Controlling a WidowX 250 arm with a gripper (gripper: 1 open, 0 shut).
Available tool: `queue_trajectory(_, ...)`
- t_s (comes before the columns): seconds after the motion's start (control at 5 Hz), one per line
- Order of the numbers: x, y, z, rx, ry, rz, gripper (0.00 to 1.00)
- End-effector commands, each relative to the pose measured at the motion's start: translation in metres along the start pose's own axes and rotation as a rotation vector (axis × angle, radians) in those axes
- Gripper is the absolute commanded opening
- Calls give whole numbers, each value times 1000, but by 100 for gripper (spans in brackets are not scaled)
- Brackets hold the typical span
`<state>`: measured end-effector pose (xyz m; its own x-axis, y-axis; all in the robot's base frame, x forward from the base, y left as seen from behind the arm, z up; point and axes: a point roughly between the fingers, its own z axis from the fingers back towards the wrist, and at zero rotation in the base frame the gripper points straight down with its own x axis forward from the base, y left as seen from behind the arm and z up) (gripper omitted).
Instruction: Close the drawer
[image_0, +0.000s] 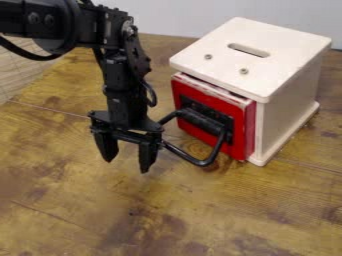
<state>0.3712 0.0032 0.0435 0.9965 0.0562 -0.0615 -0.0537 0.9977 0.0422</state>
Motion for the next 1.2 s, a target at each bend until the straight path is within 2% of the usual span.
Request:
queue_trajectory(0.0,6,-11,22,-12,-76,2,100)
queue_trajectory(0.4,3,-13,25,-20,-81,16,100)
queue_trajectory(1.0,3,-9,35,-25,-105,20,100)
